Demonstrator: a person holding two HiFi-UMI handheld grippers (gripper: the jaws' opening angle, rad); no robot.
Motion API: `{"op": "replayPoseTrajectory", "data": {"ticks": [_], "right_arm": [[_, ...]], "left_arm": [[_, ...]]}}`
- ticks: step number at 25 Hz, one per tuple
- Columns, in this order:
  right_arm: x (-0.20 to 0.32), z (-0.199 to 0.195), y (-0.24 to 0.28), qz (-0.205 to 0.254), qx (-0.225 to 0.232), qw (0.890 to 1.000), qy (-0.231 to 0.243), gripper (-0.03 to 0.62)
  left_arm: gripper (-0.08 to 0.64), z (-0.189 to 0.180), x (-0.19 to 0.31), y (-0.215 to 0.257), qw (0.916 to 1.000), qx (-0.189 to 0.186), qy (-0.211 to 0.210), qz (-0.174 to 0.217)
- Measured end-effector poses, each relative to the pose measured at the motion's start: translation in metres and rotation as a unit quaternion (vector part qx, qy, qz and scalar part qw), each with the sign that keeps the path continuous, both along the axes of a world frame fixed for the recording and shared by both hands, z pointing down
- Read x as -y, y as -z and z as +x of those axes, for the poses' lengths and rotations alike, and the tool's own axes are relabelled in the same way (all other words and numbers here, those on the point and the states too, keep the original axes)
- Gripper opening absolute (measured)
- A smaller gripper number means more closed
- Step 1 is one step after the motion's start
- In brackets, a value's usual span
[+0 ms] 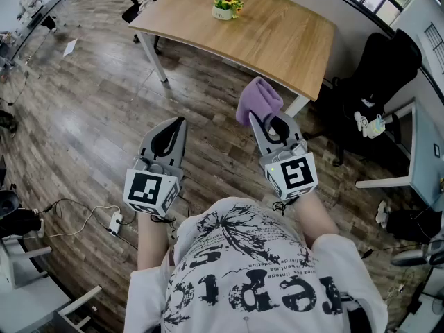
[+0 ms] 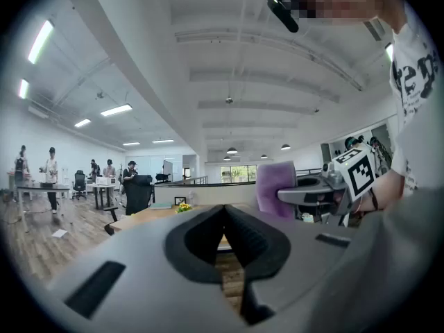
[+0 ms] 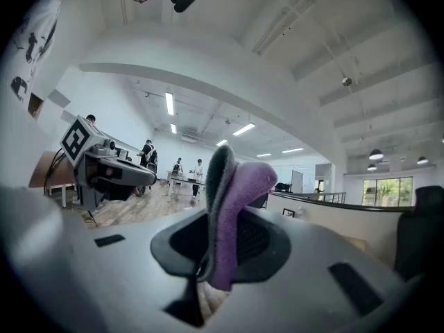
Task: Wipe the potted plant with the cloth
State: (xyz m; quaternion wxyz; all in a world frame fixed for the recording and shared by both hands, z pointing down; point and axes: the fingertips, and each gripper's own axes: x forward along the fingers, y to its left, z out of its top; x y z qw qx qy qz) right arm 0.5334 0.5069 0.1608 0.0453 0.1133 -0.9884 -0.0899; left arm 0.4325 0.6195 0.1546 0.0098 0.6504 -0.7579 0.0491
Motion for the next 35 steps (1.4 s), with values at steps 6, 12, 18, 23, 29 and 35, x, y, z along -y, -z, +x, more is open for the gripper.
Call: {"op": "replayPoseTrajectory", "data": {"ticks": [6, 12, 18, 23, 29, 35], "right_arm": [[0.003, -0.002, 0.001, 0.001, 0.001, 1.0, -0.005, 0.064], [-0.003, -0.013, -0.001, -0.015, 0.006, 1.0, -0.012, 0.064], [-0.008, -0.027, -0.021, -0.038, -0.002, 0.999, -0.028, 0.066], [0.002, -0.047, -0.037, -0.048, -0.019, 0.998, -0.02, 0.066], [0.062, -0.086, -0.052, -0.056, -0.016, 0.998, -0.01, 0.067], [0.158, -0.146, -0.056, -0.055, -0.021, 0.998, 0.012, 0.069]], "left_arm": [[0.003, -0.004, 0.0, 0.007, 0.9999, -0.001, 0.004, 0.014], [0.003, -0.015, -0.007, 0.005, 0.9999, -0.003, -0.003, 0.016], [0.003, -0.03, -0.017, -0.01, 0.9998, -0.014, -0.004, 0.013], [0.003, -0.05, -0.007, -0.022, 0.9997, -0.022, 0.006, 0.001], [0.003, -0.087, 0.043, -0.037, 0.9994, -0.02, 0.026, -0.012], [0.003, -0.145, 0.131, -0.039, 0.9981, -0.018, 0.057, -0.018]]}}
